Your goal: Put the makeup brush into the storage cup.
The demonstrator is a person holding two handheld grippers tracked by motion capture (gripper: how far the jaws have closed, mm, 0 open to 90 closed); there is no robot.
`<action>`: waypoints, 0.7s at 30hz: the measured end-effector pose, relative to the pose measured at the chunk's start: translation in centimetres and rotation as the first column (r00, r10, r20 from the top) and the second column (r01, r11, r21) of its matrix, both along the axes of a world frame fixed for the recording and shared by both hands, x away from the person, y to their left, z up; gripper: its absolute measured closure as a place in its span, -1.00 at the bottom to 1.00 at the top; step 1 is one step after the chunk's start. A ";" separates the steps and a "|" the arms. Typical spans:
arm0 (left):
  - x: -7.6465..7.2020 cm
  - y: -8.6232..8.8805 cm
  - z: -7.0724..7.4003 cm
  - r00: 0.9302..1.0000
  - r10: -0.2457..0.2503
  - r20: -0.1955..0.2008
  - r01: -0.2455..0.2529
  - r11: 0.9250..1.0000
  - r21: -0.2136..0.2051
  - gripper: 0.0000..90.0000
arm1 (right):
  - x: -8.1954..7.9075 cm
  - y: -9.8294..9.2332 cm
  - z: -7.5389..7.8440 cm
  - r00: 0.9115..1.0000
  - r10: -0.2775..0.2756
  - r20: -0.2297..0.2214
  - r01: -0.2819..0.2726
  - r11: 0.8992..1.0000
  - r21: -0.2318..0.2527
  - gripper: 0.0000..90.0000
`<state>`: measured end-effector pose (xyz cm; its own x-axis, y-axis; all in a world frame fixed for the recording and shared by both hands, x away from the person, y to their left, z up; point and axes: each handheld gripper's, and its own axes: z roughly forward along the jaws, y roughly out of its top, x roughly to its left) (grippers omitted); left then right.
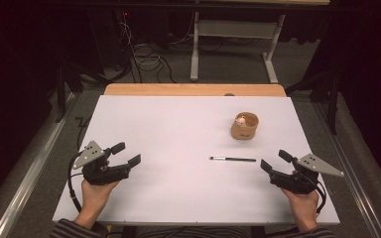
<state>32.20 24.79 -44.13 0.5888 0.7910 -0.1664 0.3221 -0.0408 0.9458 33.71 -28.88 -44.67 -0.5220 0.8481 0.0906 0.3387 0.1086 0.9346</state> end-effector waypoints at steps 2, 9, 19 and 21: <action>0.0 0.0 0.0 1.000 -0.001 0.000 0.001 1.000 0.000 -0.45 | 0.0 0.0 0.0 1.000 0.001 -0.001 -0.001 1.000 -0.002 -0.50; 0.0 0.0 0.0 1.000 0.002 0.000 -0.002 1.000 -0.004 -0.45 | -0.1 -0.3 0.1 1.000 -0.006 -0.006 0.006 1.000 0.011 -0.51; -0.1 0.0 0.0 1.000 -0.002 0.001 0.002 1.000 -0.003 -0.45 | -0.5 -0.6 0.4 1.000 -0.009 0.009 0.009 1.000 0.023 -0.54; -0.1 0.0 0.0 1.000 -0.001 0.000 0.001 1.000 -0.003 -0.45 | -0.6 -0.4 0.5 1.000 -0.004 0.013 0.004 1.000 0.020 -0.54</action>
